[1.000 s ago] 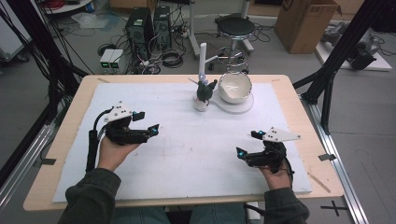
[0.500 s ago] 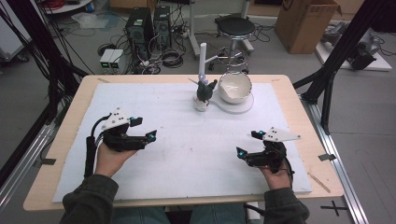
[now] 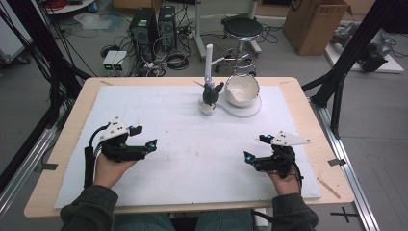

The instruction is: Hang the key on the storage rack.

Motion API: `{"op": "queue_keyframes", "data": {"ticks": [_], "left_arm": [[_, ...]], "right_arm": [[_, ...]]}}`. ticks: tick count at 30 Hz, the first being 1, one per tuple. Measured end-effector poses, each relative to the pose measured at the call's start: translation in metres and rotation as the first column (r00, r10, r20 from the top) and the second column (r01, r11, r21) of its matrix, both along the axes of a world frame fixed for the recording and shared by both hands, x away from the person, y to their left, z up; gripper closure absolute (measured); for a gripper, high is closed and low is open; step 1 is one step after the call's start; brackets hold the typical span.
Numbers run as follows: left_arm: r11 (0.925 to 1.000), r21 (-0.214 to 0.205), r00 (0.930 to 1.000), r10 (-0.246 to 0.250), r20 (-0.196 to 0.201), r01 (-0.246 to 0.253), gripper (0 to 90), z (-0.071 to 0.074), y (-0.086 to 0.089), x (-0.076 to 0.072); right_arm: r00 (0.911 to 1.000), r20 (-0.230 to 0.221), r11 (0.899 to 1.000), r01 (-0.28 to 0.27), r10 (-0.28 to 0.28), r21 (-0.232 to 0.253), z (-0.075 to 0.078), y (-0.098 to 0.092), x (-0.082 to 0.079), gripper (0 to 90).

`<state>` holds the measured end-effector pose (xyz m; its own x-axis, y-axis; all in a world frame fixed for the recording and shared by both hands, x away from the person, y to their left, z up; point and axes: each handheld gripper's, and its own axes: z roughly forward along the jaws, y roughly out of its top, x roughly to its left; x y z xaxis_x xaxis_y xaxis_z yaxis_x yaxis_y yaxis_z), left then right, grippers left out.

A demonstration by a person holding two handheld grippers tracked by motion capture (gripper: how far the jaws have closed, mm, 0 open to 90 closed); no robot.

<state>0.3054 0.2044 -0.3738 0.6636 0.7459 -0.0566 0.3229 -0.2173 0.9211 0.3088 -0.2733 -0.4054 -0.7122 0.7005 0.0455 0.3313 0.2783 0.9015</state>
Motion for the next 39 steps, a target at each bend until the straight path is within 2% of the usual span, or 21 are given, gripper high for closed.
{"op": "queue_keyframes", "data": {"ticks": [16,22,28,39], "left_arm": [[0.9999,0.015,1.0,0.004,0.006,-0.004,23.0,-0.004,0.006,-0.011],[0.9999,0.011,1.0,0.008,0.0,-0.008,22.4,-0.008,0.008,-0.014],[0.9995,0.031,1.0,0.003,-0.004,-0.003,22.0,-0.011,0.009,-0.017],[0.9994,0.033,0.9999,0.009,-0.004,-0.009,20.9,-0.015,0.014,-0.022]], "right_arm": [[1.0,0.003,1.0,0.006,-0.006,0.001,0.0,0.0,0.0,9.9],[1.0,0.0,1.0,0.002,-0.002,-0.002,0.0,0.001,0.0,9.9],[1.0,-0.002,1.0,0.003,-0.003,-0.002,0.0,0.001,0.001,9.9],[1.0,-0.002,1.0,0.004,-0.004,-0.004,0.0,0.002,0.001,9.9]]}}
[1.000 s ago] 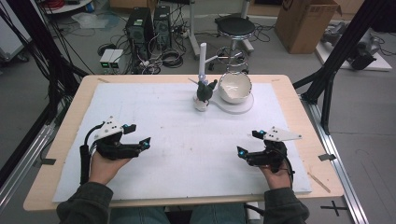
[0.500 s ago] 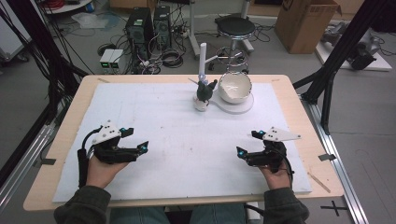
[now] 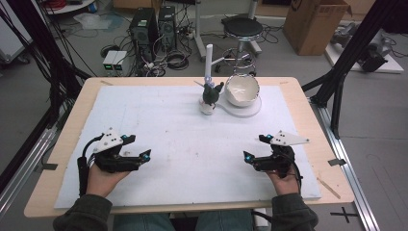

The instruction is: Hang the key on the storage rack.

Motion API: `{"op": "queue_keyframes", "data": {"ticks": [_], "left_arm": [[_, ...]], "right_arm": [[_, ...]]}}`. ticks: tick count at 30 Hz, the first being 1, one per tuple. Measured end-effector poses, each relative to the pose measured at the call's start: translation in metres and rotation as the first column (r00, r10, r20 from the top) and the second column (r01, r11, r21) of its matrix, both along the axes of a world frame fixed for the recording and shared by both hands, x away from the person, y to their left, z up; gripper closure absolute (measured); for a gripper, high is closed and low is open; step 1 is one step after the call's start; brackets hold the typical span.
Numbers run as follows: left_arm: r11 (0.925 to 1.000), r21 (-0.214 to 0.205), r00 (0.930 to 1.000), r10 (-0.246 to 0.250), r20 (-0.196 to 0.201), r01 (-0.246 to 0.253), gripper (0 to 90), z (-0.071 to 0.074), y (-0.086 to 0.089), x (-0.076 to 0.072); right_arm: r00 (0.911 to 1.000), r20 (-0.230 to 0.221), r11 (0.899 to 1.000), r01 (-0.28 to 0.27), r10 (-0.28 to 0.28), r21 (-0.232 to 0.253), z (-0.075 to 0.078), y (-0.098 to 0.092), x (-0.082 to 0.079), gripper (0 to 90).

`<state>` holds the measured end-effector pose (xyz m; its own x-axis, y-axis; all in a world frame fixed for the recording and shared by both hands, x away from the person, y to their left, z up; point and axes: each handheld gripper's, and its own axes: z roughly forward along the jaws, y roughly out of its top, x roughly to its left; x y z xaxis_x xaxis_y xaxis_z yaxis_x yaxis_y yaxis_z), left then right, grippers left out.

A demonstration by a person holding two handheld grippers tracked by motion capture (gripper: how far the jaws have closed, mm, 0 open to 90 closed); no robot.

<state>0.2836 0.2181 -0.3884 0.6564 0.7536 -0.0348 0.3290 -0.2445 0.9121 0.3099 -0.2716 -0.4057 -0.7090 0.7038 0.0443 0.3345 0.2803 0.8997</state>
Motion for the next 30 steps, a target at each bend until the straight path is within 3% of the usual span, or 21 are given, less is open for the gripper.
{"op": "queue_keyframes", "data": {"ticks": [30], "left_arm": [[0.9996,0.004,0.9995,0.03,-0.01,-0.029,20.7,-0.013,0.02,-0.02]], "right_arm": [[0.9999,-0.012,1.0,-0.012,0.012,-0.011,-0.001,0.004,0.001,9.9]]}}
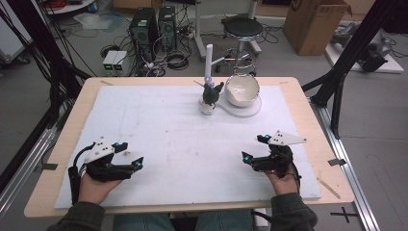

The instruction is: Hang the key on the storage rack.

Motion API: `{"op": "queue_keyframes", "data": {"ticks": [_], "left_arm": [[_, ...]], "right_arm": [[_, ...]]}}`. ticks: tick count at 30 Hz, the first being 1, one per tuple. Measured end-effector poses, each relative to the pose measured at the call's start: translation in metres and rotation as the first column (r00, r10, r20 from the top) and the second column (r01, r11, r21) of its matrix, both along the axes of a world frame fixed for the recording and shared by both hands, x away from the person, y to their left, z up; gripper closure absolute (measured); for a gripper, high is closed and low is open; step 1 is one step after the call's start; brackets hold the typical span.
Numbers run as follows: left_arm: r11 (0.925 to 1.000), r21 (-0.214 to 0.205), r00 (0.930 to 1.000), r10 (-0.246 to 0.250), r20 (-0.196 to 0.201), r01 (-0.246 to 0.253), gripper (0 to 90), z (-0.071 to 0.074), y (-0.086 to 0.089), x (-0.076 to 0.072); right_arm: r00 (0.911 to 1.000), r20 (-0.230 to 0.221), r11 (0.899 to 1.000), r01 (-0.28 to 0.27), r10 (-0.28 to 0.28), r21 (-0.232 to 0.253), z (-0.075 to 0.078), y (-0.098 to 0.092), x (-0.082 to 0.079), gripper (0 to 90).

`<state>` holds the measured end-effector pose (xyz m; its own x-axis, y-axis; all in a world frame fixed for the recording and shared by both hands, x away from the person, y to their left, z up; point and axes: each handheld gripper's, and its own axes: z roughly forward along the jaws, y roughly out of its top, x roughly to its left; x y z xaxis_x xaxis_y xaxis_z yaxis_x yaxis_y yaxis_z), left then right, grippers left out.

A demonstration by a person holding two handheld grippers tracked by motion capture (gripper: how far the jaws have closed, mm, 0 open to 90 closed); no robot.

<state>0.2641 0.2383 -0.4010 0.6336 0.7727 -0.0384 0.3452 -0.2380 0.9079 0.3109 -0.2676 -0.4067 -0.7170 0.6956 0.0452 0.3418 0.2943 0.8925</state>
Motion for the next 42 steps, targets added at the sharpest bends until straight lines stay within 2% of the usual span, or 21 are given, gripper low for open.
{"op": "queue_keyframes", "data": {"ticks": [15,29,33,42], "left_arm": [[0.9998,0.014,0.9999,0.012,0.004,-0.012,20.7,-0.003,0.009,-0.009],[0.9993,0.014,0.9993,0.035,0.011,-0.035,20.6,-0.007,0.016,-0.017],[0.9989,0.016,0.999,0.043,0.01,-0.043,20.7,-0.008,0.018,-0.019],[0.999,0.012,0.999,0.042,0.015,-0.042,20.4,-0.009,0.018,-0.021]], "right_arm": [[0.9999,-0.007,1.0,-0.009,0.009,-0.006,-0.001,0.001,0.001,9.9],[0.9997,-0.02,1.0,-0.017,0.017,-0.01,-0.004,0.001,0.001,9.9],[0.9998,-0.011,1.0,-0.019,0.019,-0.014,-0.004,0.002,0.002,9.9],[0.9995,-0.021,1.0,-0.025,0.025,-0.017,-0.005,0.003,0.001,9.9]]}}
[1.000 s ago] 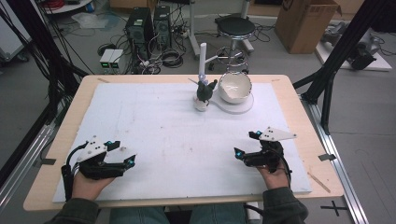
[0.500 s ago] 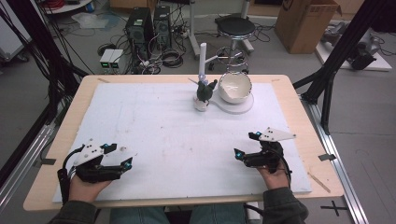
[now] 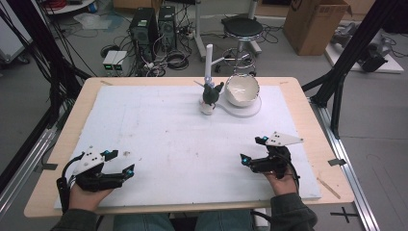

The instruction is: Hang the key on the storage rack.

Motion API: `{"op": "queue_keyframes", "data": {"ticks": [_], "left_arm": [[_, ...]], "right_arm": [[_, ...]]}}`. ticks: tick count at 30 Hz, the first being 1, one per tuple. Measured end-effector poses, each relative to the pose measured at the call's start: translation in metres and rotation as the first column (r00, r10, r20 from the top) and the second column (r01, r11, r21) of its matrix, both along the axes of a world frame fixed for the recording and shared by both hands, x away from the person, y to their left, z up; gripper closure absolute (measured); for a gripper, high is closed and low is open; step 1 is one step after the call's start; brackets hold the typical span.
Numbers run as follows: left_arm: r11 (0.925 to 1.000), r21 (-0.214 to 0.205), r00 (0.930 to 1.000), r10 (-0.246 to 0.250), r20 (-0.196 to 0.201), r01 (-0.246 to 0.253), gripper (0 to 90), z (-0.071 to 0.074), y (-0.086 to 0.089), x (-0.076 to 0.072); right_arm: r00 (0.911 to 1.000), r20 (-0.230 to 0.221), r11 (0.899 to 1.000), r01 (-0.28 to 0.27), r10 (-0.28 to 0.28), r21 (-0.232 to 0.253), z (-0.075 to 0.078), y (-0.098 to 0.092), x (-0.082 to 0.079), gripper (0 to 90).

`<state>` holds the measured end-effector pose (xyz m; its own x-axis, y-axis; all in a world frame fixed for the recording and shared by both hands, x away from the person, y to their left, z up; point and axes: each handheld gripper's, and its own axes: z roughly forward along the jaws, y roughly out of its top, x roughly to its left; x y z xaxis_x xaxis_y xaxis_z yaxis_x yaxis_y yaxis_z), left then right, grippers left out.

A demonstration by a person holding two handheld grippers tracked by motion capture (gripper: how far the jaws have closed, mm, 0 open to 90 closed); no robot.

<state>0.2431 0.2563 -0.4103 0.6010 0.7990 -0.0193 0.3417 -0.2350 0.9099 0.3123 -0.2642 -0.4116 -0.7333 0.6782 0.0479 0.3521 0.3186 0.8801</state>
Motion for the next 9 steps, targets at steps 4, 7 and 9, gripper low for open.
{"op": "queue_keyframes", "data": {"ticks": [4,7,9], "left_arm": [[1.0,0.002,1.0,0.004,0.002,-0.004,20.4,-0.0007,0.0005,0.0001],[1.0,-0.002,1.0,0.006,0.002,-0.006,20.4,-0.0009,0.0002,0.0007],[0.9999,-0.007,1.0,0.008,0.003,-0.008,20.4,-0.0013,-0.0006,0.0016]], "right_arm": [[1.0,0.001,1.0,0.0,0.0,-0.004,-0.0003,0.0006,-0.0002,9.9],[1.0,0.001,1.0,-0.006,0.006,-0.004,-0.001,0.0012,0.0,9.9],[1.0,-0.005,1.0,-0.004,0.004,-0.007,-0.0014,0.0013,-0.0003,9.9]]}}
